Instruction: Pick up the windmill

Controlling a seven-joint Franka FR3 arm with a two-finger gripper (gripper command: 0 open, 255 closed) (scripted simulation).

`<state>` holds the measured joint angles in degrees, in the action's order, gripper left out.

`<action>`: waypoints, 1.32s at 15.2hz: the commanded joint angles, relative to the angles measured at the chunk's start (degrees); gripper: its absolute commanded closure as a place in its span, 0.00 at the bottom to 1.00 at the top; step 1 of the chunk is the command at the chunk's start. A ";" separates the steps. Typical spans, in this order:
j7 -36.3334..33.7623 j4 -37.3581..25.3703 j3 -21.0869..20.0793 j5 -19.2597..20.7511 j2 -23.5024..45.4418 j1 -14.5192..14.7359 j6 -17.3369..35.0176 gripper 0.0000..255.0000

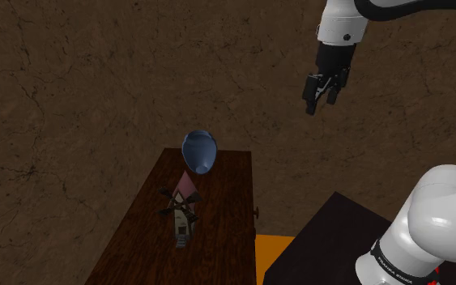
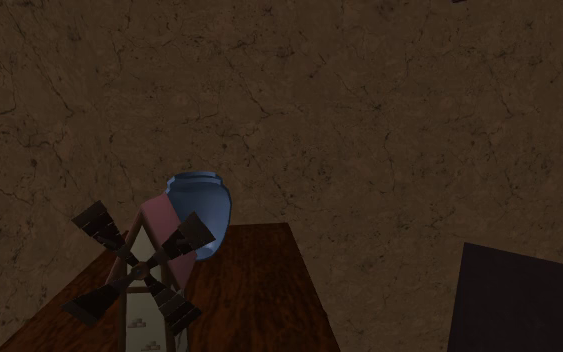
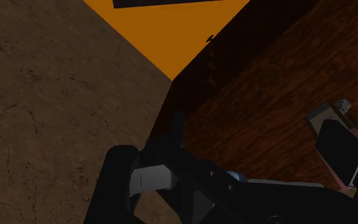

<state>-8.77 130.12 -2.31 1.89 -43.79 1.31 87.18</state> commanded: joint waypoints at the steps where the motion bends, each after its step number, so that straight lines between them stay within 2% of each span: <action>1: 0.00 0.00 0.00 0.00 0.00 0.00 0.00 0.00; 11: 4.19 -5.96 -3.26 -0.92 19.14 4.04 11.09 0.00; 20: 7.21 -15.99 -6.98 0.01 37.00 7.18 16.96 0.00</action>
<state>-2.01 116.06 -8.91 1.62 -9.21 8.19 103.86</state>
